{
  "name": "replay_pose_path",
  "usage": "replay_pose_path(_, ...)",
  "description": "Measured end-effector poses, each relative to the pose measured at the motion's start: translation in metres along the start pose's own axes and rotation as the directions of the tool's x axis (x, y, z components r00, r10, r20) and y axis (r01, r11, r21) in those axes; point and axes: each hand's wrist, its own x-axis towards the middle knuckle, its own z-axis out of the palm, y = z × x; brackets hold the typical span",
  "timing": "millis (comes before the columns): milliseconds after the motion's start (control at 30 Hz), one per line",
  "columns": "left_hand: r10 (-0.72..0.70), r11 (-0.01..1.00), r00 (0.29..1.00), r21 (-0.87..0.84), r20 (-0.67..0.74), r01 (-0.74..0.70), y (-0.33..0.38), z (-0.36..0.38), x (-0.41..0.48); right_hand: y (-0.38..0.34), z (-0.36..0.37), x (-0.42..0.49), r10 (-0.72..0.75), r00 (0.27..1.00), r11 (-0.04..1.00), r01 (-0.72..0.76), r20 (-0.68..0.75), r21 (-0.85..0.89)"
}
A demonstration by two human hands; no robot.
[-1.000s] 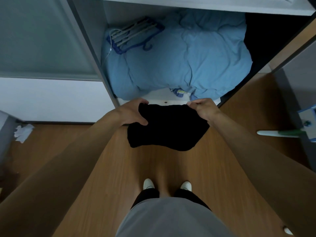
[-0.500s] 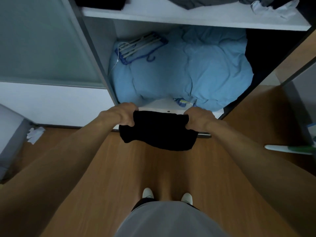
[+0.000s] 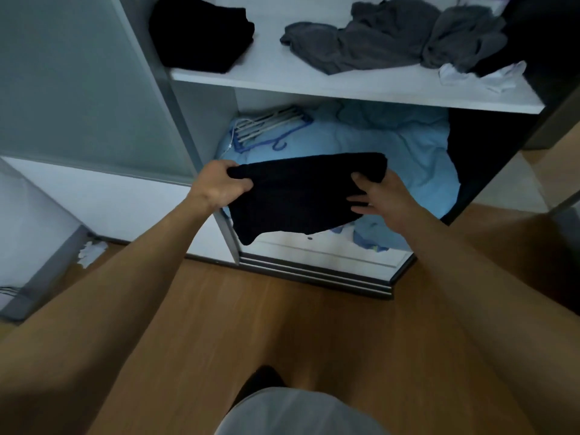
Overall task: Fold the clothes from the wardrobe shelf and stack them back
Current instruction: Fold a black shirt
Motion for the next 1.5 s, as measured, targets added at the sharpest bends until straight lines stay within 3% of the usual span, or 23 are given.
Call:
replay_pose_path(133, 0.023, 0.996, 0.996, -0.081, -0.09, -0.031, 0.018, -0.002, 0.002, -0.028, -0.007, 0.026, -0.021, 0.999, 0.965, 0.011, 0.035, 0.262)
replay_pose_path(200, -0.022, 0.972, 0.999, -0.236, -0.049, 0.01, 0.026, -0.009, 0.011, -0.046, -0.003, 0.042, -0.04, 0.997, 0.926, 0.014, 0.062, 0.376)
replay_pose_path(267, -0.028, 0.879, 1.0, -0.477, 0.003, 0.025, 0.034, -0.018, 0.022, -0.064, 0.003, 0.059, -0.057, 0.995, 0.869, 0.01, 0.08, 0.495)
replay_pose_path(367, 0.054, 0.649, 0.999, -0.76, -0.002, -0.037, 0.045, -0.03, 0.045, -0.093, 0.014, 0.088, -0.074, 0.99, 0.761, -0.019, 0.116, 0.649)
replay_pose_path(467, 0.09, 0.567, 0.992, -0.814, -0.09, -0.125, 0.061, -0.045, 0.078, -0.123, 0.027, 0.117, -0.096, 0.984, 0.668, -0.049, 0.151, 0.743)
replay_pose_path(567, 0.188, 0.654, 0.962, -0.705, -0.199, -0.274, 0.077, -0.062, 0.114, -0.153, 0.035, 0.148, -0.163, 0.975, 0.588, -0.027, 0.151, 0.809)
replay_pose_path(667, 0.367, 0.756, 0.874, -0.446, -0.319, -0.48, 0.085, -0.081, 0.146, -0.182, 0.042, 0.185, -0.172, 0.968, 0.515, -0.068, 0.181, 0.855)
replay_pose_path(800, 0.598, 0.724, 0.731, -0.169, -0.33, -0.669, 0.079, -0.098, 0.191, -0.21, 0.062, 0.232, -0.216, 0.945, 0.614, -0.065, 0.246, 0.787)
replay_pose_path(967, 0.732, 0.667, 0.597, 0.166, -0.329, -0.726, 0.07, -0.112, 0.241, -0.239, 0.099, 0.293, -0.312, 0.88, 0.735, -0.015, 0.358, 0.678)
replay_pose_path(1200, 0.675, 0.737, 0.639, 0.367, -0.369, -0.567, 0.071, -0.133, 0.309, -0.293, 0.141, 0.404, -0.352, 0.799, 0.864, 0.076, 0.489, 0.497)
replay_pose_path(1400, 0.542, 0.826, 0.676, 0.464, -0.5, -0.319, 0.076, -0.142, 0.355, -0.351, 0.197, 0.504, -0.326, 0.766, 0.88, 0.032, 0.554, 0.474)
replay_pose_path(1467, 0.339, 0.91, 0.813, 0.386, -0.473, -0.154, 0.073, -0.141, 0.364, -0.352, 0.221, 0.539, -0.271, 0.829, 0.959, 0.186, 0.489, 0.215)
replay_pose_path(1500, 0.203, 0.936, 0.88, 0.35, -0.429, -0.045, 0.071, -0.139, 0.366, -0.347, 0.233, 0.552, -0.267, 0.86, 0.944, 0.325, 0.435, -0.063)
